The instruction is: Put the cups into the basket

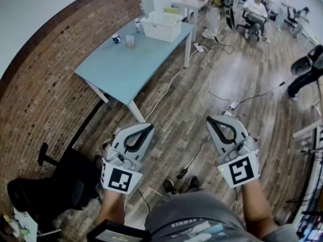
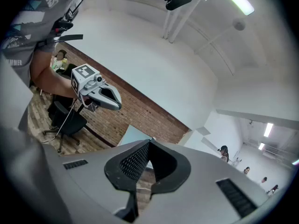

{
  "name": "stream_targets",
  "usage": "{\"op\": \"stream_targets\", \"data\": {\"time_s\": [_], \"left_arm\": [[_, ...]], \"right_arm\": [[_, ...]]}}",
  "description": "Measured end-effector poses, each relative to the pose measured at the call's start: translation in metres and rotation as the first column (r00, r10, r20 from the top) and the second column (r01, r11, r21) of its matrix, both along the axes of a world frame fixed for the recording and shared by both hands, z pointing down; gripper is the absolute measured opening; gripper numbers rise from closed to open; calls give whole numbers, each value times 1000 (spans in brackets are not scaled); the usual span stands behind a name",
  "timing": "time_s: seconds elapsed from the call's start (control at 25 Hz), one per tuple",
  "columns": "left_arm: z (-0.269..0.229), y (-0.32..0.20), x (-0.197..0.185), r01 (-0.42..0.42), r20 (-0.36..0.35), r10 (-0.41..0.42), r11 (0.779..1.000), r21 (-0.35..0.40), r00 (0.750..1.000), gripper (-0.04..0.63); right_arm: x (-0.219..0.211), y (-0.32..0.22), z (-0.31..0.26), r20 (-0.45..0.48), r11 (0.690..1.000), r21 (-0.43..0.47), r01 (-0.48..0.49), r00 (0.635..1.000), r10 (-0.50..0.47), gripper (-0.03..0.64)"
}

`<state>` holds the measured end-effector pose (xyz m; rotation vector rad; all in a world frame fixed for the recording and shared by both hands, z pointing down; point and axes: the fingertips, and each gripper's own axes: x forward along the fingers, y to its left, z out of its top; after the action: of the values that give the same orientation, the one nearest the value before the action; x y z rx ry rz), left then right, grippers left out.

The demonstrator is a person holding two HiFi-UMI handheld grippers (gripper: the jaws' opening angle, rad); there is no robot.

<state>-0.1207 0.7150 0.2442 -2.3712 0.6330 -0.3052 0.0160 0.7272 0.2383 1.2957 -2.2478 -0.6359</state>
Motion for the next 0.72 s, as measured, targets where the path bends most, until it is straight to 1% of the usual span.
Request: {"op": "stream_targets", "data": {"time_s": [0.2,0.44,0.72], "left_arm": [[0,-1,-2,-1,2,1,1000,-2,1000,2],[2,-5,-4,0,4,0,1000,-5,1000,2],[6,-12,-8,-4,0,4,1000,-15,1000,2]], "right_arm": [[-2,-1,1,7,1000,-8,-4,1000,4,12],[-4,-6,4,59,1000,-21,6,998,-5,12],[-13,-13,4,49,1000,-10,4,999,-4,12]]}}
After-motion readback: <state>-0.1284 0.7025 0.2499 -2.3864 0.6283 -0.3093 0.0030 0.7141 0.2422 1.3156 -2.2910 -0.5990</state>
